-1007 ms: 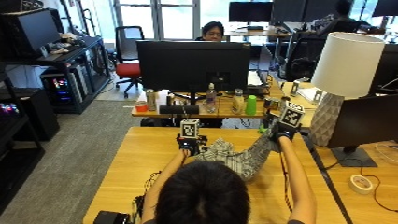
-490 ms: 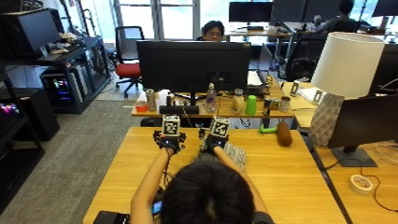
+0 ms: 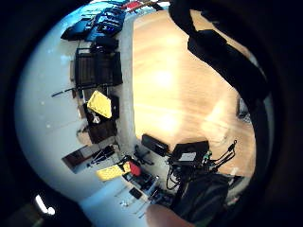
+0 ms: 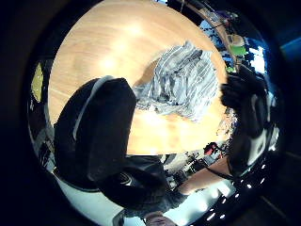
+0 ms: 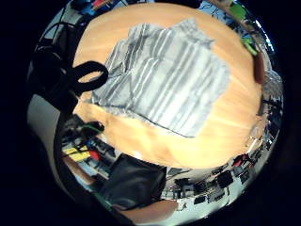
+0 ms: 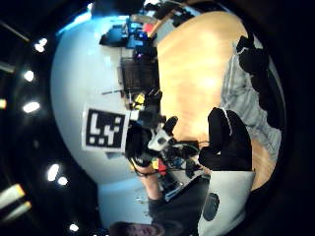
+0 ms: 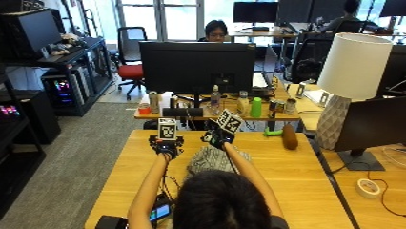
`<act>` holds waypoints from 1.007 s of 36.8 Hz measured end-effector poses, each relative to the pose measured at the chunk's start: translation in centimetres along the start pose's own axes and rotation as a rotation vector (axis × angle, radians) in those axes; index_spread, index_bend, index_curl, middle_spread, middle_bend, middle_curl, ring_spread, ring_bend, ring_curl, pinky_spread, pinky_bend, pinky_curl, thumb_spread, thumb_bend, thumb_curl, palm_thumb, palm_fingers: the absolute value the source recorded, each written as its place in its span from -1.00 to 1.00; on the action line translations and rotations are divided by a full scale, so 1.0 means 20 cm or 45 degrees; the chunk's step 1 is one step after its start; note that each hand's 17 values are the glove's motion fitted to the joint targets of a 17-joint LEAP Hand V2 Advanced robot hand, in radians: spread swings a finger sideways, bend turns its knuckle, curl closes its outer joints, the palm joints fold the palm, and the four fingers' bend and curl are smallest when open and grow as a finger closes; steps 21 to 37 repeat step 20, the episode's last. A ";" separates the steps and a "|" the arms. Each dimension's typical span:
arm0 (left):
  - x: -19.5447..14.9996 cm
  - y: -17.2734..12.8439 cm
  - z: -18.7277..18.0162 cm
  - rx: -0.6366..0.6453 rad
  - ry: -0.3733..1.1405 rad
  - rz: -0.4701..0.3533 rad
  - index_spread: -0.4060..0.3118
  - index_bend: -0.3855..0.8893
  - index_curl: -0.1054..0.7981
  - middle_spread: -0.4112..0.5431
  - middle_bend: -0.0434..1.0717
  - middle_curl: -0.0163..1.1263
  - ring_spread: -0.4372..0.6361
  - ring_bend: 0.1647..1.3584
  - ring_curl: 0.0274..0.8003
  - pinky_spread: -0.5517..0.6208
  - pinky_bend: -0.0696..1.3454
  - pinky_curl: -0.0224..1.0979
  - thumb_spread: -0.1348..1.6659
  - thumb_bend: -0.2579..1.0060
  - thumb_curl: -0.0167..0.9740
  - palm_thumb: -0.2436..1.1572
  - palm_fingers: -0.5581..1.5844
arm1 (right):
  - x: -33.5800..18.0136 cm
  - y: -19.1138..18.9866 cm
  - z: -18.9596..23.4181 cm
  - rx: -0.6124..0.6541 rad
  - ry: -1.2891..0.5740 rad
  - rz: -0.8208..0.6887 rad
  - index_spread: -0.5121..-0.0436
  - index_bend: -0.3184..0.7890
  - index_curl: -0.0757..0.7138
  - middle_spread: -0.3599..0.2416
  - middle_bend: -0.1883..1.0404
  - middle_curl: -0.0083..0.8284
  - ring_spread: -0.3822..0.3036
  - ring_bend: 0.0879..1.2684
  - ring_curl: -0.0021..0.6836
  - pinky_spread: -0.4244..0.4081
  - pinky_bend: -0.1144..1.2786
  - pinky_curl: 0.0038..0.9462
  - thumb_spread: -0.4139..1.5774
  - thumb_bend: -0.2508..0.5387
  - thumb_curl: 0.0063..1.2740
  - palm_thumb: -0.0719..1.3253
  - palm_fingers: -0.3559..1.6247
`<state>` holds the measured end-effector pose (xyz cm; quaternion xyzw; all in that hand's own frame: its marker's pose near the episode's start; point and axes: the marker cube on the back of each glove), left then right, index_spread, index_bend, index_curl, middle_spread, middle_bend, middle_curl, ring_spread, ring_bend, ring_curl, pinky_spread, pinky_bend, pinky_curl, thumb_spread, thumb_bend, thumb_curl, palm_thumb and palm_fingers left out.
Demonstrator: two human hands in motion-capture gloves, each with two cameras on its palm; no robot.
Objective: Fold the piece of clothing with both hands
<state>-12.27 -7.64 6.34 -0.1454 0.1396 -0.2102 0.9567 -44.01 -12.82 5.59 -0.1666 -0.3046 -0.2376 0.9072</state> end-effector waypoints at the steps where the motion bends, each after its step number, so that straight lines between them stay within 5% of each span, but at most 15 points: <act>1: 0.01 -0.07 0.00 0.023 -0.004 0.004 0.00 -0.16 -0.13 0.28 -0.64 -0.52 0.36 -0.16 -0.29 0.49 0.09 -0.36 0.56 -0.61 -0.52 -0.44 -0.30 | -0.01 0.03 -0.06 0.037 0.048 -0.063 0.31 -0.35 -0.26 -0.04 -0.18 0.11 -0.35 -0.04 0.24 -0.49 0.17 -0.15 0.44 -0.39 -0.32 0.49 0.38; 6: 0.05 -0.16 -0.04 0.206 -0.058 -0.030 0.00 -0.16 -0.13 0.28 -0.64 -0.52 0.36 -0.16 -0.30 0.48 0.09 -0.36 0.57 -0.61 -0.52 -0.43 -0.30 | 0.05 0.11 -0.37 0.432 0.383 -0.120 0.30 -0.32 -0.29 -0.02 -0.21 0.10 -0.30 -0.12 0.21 -0.42 0.14 -0.17 0.49 -0.39 -0.33 0.49 0.37; 9: 0.07 -0.15 -0.06 0.209 -0.082 -0.040 0.00 -0.16 -0.12 0.28 -0.64 -0.52 0.35 -0.16 -0.30 0.48 0.09 -0.36 0.57 -0.61 -0.53 -0.43 -0.29 | 0.14 0.18 -0.44 0.382 0.392 0.075 0.29 -0.32 -0.31 -0.01 -0.22 0.09 -0.27 -0.14 0.20 -0.39 0.11 -0.19 0.51 -0.40 -0.33 0.49 0.37; 18: 0.19 -0.18 -0.10 0.246 -0.089 0.024 0.00 -0.16 -0.11 0.28 -0.64 -0.53 0.33 -0.16 -0.30 0.47 0.09 -0.35 0.57 -0.61 -0.53 -0.43 -0.29 | 0.29 0.35 -0.56 0.443 0.437 0.235 0.25 -0.29 -0.33 0.00 -0.27 0.08 -0.25 -0.20 0.18 -0.33 0.06 -0.21 0.54 -0.40 -0.34 0.48 0.39; 37: 0.20 -0.20 -0.10 0.253 -0.090 0.045 0.00 -0.17 -0.11 0.28 -0.64 -0.53 0.33 -0.16 -0.30 0.47 0.09 -0.35 0.57 -0.61 -0.53 -0.43 -0.29 | 0.31 0.34 -0.57 0.453 0.431 0.226 0.24 -0.30 -0.33 0.00 -0.28 0.08 -0.25 -0.20 0.19 -0.32 0.05 -0.22 0.55 -0.40 -0.34 0.48 0.39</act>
